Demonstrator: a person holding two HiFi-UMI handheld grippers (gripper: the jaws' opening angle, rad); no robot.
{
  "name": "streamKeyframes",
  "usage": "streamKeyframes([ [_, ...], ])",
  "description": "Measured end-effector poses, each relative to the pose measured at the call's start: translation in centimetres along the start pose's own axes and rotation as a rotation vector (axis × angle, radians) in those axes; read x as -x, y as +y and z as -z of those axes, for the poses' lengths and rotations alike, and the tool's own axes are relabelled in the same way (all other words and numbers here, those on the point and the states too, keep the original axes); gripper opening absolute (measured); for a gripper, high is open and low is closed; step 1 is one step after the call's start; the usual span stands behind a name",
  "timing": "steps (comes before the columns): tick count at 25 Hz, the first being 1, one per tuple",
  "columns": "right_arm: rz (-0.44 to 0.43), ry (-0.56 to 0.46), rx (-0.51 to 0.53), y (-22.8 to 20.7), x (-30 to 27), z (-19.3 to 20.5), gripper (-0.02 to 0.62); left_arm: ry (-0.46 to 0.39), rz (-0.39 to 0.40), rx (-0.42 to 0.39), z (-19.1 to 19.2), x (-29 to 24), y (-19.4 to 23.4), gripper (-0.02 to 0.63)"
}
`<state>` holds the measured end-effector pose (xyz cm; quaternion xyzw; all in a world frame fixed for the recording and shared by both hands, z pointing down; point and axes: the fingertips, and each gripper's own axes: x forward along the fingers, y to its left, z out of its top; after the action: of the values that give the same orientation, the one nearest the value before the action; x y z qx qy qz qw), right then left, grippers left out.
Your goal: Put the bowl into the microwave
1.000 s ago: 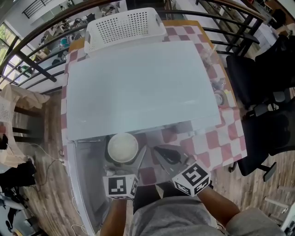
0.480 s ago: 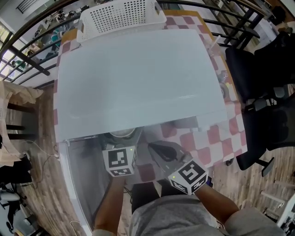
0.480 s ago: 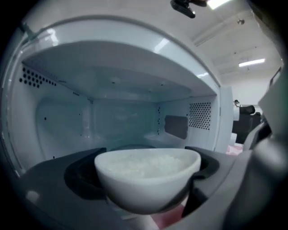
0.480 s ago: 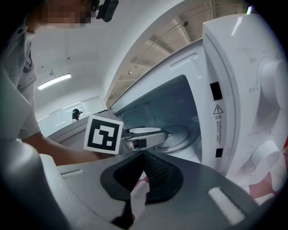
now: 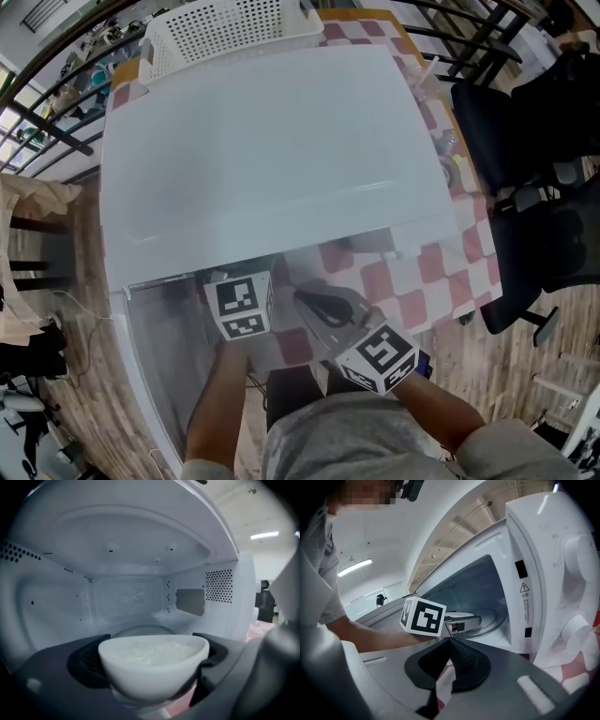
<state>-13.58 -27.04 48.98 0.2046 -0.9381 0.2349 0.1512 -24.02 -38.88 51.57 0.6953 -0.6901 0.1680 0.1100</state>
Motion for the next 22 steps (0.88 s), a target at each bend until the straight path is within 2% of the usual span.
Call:
streamKeyframes([
  [4,0.004,-0.004,-0.008,-0.2,0.1,0.1,-0.002,0.029,-0.022,-0.023,0.3,-1.0,0.2,0.543],
  [12,0.001,-0.009,-0.024,-0.2,0.6,0.3,-0.002,0.030,-0.087,-0.039,0.1,-1.8,1.3,0.543],
  [18,-0.013,-0.009,-0.021,0.2,0.6,0.1,-0.002,0.100,-0.058,-0.079,1.3,-1.8,0.8,0.539],
  [22,-0.018,-0.003,-0.022,0.2,0.7,0.3,-0.002,0.106,-0.056,-0.085,1.5,-1.6,0.3,0.531],
])
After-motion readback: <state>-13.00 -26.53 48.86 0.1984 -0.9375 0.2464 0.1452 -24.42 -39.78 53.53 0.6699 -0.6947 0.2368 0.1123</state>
